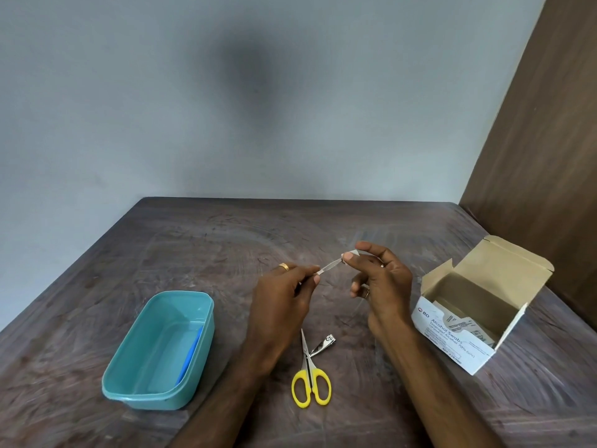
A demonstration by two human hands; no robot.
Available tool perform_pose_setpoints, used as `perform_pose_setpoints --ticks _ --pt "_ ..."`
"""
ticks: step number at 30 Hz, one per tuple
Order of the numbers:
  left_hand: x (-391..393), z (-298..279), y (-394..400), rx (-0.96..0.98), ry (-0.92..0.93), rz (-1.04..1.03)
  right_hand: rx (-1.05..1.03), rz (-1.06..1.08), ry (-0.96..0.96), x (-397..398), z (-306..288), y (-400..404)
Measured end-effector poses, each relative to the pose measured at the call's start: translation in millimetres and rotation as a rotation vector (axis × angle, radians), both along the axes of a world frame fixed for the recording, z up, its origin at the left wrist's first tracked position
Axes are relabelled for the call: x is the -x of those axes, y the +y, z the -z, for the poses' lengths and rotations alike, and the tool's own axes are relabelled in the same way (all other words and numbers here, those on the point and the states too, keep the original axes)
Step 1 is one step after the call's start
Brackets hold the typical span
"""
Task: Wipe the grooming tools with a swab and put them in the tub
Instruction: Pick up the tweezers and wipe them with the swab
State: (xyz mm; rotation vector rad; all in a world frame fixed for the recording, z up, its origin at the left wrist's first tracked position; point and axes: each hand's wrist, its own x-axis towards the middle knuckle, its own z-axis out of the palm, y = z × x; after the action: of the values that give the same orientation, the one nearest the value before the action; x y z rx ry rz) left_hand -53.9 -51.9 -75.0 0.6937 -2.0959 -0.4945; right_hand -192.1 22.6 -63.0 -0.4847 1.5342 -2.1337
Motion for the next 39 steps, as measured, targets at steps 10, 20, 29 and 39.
perform_pose_setpoints --ticks 10,20,29,39 --pt "-4 -1 -2 0.073 -0.042 -0.103 0.001 -0.196 0.117 0 -1 1" --pt "-5 -5 -4 -0.576 0.274 0.002 0.041 -0.208 0.179 3 0 1" --pt "-7 -10 -3 -0.788 0.327 0.145 0.013 -0.273 0.407 2 2 0" --pt "-11 -14 -4 -0.948 0.278 0.328 0.044 -0.385 0.357 2 4 1"
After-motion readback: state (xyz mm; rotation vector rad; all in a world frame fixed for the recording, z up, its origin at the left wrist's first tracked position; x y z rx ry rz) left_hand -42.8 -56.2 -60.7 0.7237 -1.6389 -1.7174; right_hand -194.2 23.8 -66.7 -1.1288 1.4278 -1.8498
